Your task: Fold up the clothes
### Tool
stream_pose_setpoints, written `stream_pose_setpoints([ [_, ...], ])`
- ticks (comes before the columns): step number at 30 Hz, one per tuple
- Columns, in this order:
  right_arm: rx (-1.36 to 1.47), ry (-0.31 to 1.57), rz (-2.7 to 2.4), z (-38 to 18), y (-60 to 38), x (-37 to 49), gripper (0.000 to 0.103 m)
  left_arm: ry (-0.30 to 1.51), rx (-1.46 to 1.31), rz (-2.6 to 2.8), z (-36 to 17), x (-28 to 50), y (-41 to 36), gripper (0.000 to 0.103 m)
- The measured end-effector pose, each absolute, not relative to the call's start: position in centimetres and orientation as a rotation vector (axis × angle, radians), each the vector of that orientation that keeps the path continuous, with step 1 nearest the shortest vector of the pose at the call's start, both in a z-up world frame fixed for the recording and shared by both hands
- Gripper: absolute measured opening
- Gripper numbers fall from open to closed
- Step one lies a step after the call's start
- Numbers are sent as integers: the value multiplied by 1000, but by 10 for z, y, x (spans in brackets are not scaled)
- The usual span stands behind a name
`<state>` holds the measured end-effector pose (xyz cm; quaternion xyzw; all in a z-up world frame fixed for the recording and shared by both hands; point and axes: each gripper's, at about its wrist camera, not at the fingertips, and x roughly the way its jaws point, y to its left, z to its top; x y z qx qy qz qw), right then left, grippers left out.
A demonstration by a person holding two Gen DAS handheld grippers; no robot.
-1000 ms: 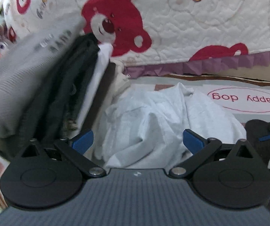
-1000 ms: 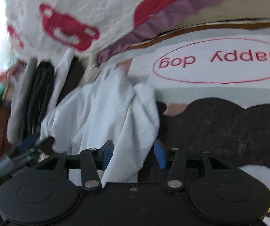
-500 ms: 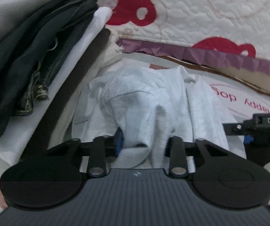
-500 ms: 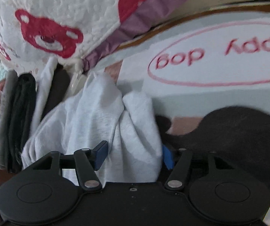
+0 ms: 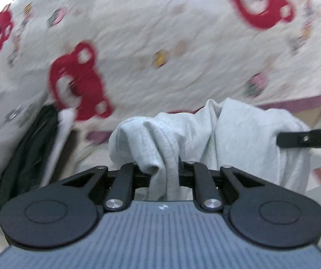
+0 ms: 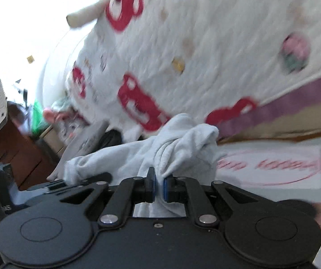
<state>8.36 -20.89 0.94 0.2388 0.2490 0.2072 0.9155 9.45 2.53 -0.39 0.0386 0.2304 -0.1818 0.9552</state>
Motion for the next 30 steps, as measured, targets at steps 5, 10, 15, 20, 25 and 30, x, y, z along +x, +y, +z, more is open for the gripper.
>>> stream_pose_setpoints([
  [5, 430, 461, 320, 46, -260, 43, 10, 365, 32, -507, 33, 67, -18, 13],
  [10, 309, 412, 96, 78, -309, 2, 14, 348, -73, -568, 45, 73, -37, 20],
  [15, 97, 599, -319, 25, -362, 19, 59, 562, -95, -387, -21, 118, -43, 76],
  [20, 283, 741, -212, -35, -380, 1, 59, 764, -185, -420, -84, 115, -28, 75],
  [25, 211, 850, -82, -77, -346, -15, 59, 872, -251, -488, -119, 92, -16, 75],
  [30, 138, 896, 31, -93, -319, -38, 58, 810, -138, -611, -104, 67, -34, 76],
])
